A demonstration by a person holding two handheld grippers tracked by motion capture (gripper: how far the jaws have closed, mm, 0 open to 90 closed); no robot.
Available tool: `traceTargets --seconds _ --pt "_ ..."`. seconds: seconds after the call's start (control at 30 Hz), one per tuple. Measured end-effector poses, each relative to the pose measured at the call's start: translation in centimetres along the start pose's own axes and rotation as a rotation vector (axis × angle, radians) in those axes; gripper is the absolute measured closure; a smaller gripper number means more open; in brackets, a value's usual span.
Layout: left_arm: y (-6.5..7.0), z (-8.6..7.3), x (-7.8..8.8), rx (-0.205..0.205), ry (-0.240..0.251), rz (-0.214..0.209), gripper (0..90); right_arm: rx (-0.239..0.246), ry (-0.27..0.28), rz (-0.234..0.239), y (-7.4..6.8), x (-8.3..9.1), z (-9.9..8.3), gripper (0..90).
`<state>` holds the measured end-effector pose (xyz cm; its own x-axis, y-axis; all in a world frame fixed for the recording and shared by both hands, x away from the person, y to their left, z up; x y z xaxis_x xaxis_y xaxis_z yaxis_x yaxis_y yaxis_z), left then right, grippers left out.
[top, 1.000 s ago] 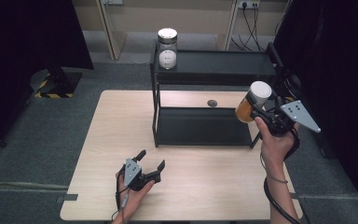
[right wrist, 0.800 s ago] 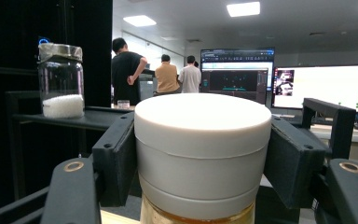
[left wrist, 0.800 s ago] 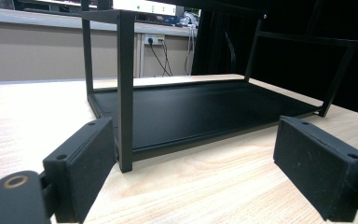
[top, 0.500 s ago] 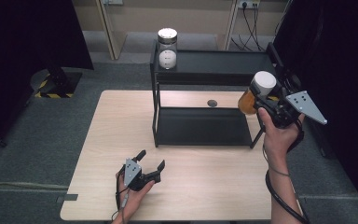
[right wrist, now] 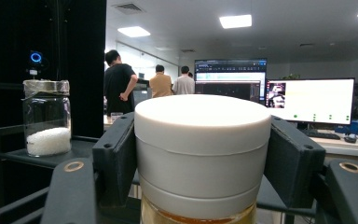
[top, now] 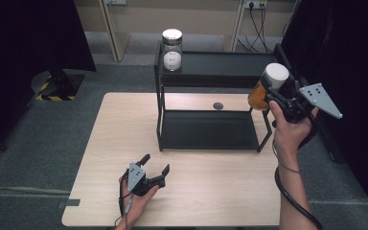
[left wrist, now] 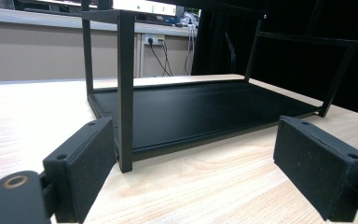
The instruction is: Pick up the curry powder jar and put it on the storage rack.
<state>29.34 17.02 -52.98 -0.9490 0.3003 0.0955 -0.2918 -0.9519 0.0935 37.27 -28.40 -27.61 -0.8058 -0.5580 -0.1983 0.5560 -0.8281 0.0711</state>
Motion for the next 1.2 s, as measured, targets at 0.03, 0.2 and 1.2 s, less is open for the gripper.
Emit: traceTargets --seconds 0.03,0.2,1.2 --pt "0.0 0.0 0.0 0.0 -0.001 0.0 12.7 0.002 0.0 -0.001 0.0 -0.1 0.1 33.8" --pt "0.0 0.0 0.0 0.0 -0.001 0.0 12.7 0.0 0.009 -0.005 0.1 -0.4 0.7 33.8" --pt "0.1 0.0 0.0 -0.002 -0.001 -0.002 12.7 0.008 0.006 -0.031 1.1 -3.1 3.6 33.8"
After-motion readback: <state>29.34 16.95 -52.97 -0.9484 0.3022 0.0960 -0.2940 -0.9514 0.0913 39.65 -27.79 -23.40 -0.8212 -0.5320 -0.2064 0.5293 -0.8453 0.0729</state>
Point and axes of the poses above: each handheld gripper's, and its own axes: x roughly backward along the jaws, z roughly out of its top, y roughly to its right, the point moved 9 cm from there along -x, roughly forward along the jaws, and after that the axes turned 13 degrees about z, right-handed, at the moved point
